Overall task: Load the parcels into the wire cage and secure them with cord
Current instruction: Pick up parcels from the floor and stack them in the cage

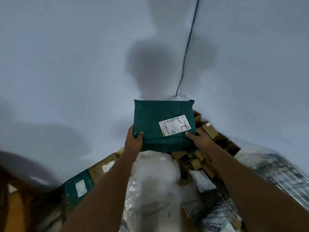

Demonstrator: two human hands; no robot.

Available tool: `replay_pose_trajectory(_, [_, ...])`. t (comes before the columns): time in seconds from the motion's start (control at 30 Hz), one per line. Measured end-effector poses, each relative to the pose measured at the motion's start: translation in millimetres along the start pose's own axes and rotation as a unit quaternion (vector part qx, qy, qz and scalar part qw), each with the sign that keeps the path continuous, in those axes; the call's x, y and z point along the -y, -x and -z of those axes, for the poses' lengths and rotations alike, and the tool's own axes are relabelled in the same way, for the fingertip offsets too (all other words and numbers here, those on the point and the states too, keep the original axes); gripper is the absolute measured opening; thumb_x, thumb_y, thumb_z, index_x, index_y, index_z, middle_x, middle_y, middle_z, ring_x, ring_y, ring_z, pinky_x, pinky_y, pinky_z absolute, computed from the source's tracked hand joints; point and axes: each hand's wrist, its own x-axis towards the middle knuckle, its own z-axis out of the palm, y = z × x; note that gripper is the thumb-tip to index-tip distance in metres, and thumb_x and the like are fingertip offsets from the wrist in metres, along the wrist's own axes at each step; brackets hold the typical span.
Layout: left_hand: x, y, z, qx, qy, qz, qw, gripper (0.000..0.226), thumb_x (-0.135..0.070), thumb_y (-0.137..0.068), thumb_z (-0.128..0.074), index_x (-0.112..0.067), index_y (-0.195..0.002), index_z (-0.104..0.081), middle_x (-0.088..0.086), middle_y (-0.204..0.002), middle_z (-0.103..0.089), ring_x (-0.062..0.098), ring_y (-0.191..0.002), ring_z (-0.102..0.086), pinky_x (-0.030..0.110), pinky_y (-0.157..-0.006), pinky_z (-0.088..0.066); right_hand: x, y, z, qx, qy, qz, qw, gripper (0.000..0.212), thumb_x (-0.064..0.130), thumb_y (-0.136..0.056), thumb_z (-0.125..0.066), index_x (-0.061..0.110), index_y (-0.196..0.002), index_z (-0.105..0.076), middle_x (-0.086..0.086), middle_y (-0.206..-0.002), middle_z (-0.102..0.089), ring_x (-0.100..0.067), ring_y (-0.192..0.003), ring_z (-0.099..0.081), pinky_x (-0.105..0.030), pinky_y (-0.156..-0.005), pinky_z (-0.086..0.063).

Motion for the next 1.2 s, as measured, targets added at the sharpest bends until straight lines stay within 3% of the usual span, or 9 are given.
replay_pose_trajectory(0.17, [-37.1, 49.6, -147.9, 0.082, -0.008, -0.017, 0.996, 0.055, -0.027, -0.103, -0.054, -0.026, -0.155, -0.034, 0.004, -0.153, -0.048, 0.028, -0.133, -0.05, 0.048, -0.112, -0.044, -34.5, 40.6, 159.6, -0.088, -0.045, -0.003, 0.995, 0.035, 0.021, -0.092, -0.075, 0.017, -0.125, -0.067, -0.007, -0.116, -0.071, -0.013, -0.086, -0.069, -0.024, -0.067, -0.059])
replay_pose_trajectory(0.23, [-49.9, 117.5, -275.7, 0.161, -0.028, -0.012, 0.987, 0.057, -0.027, -0.104, -0.054, -0.028, -0.157, -0.031, 0.004, -0.154, -0.046, 0.025, -0.131, -0.05, 0.041, -0.111, -0.042, -90.3, 84.2, 290.4, -0.156, -0.06, -0.03, 0.985, 0.036, 0.018, -0.09, -0.076, 0.014, -0.125, -0.069, -0.008, -0.114, -0.073, -0.019, -0.089, -0.071, -0.033, -0.082, -0.061])
replay_pose_trajectory(0.33, [-54.8, 149.5, -336.4, 0.185, -0.008, -0.017, 0.983, 0.056, -0.024, -0.102, -0.057, -0.024, -0.155, -0.036, 0.005, -0.149, -0.049, 0.022, -0.127, -0.051, 0.035, -0.104, -0.042, -121.0, 111.8, 348.4, -0.188, -0.069, -0.057, 0.978, 0.033, 0.016, -0.09, -0.075, 0.012, -0.122, -0.07, -0.012, -0.114, -0.072, -0.025, -0.094, -0.07, -0.04, -0.091, -0.058])
replay_pose_trajectory(0.53, [-37.4, 257.7, -524.1, 0.318, -0.063, -0.023, 0.946, 0.051, -0.018, -0.099, -0.059, -0.023, -0.148, -0.045, 0.001, -0.132, -0.058, 0.02, -0.113, -0.057, 0.032, -0.092, -0.046, -268.0, 191.4, 497.8, -0.296, -0.143, -0.136, 0.935, 0.026, 0.019, -0.091, -0.075, 0.02, -0.116, -0.069, -0.008, -0.117, -0.073, -0.024, -0.099, -0.07, -0.046, -0.093, -0.058])
replay_pose_trajectory(0.73, [54.4, 309.1, -593.4, 0.384, -0.135, 0.012, 0.913, 0.05, -0.022, -0.1, -0.06, -0.03, -0.147, -0.044, -0.008, -0.121, -0.054, 0.021, -0.109, -0.057, 0.031, -0.089, -0.044, -404.7, 226.0, 508.4, -0.322, -0.235, -0.215, 0.892, 0.034, 0.017, -0.092, -0.073, 0.014, -0.125, -0.067, -0.009, -0.119, -0.072, -0.03, -0.107, -0.069, -0.053, -0.096, -0.057])
replay_pose_trajectory(0.83, [119.7, 323.5, -605.6, 0.398, -0.18, 0.063, 0.897, 0.056, -0.016, -0.1, -0.061, -0.028, -0.151, -0.039, 0.0, -0.131, -0.056, 0.018, -0.103, -0.055, 0.03, -0.085, -0.045, -469.7, 239.9, 476.1, -0.339, -0.277, -0.262, 0.86, 0.027, 0.014, -0.093, -0.072, 0.016, -0.119, -0.067, -0.01, -0.116, -0.072, -0.031, -0.104, -0.07, -0.052, -0.09, -0.059])
replay_pose_trajectory(0.93, [180.0, 332.9, -599.1, 0.409, -0.22, 0.108, 0.879, 0.064, -0.013, -0.099, -0.063, -0.027, -0.155, -0.036, 0.011, -0.139, -0.057, 0.019, -0.101, -0.06, 0.03, -0.081, -0.051, -532.0, 255.4, 432.7, -0.338, -0.318, -0.305, 0.832, 0.031, 0.012, -0.093, -0.069, 0.012, -0.124, -0.065, -0.014, -0.113, -0.074, -0.037, -0.097, -0.073, -0.05, -0.074, -0.063])
replay_pose_trajectory(1.03, [223.1, 331.7, -605.8, 0.438, -0.239, 0.106, 0.86, 0.066, -0.017, -0.099, -0.064, -0.03, -0.156, -0.033, 0.009, -0.138, -0.059, 0.015, -0.097, -0.061, 0.024, -0.072, -0.052, -576.5, 256.8, 404.4, -0.349, -0.346, -0.331, 0.806, 0.035, 0.014, -0.092, -0.07, 0.014, -0.126, -0.065, -0.015, -0.111, -0.074, -0.041, -0.096, -0.073, -0.059, -0.081, -0.06])
replay_pose_trajectory(1.2, [246.3, 312.1, -636.4, 0.448, -0.234, 0.107, 0.856, 0.061, -0.017, -0.1, -0.062, -0.027, -0.155, -0.036, 0.01, -0.141, -0.059, 0.026, -0.112, -0.063, 0.045, -0.093, -0.056, -601.7, 224.7, 409.6, -0.356, -0.368, -0.319, 0.797, 0.025, 0.014, -0.093, -0.069, 0.019, -0.117, -0.07, -0.013, -0.109, -0.075, -0.041, -0.091, -0.074, -0.063, -0.078, -0.06])
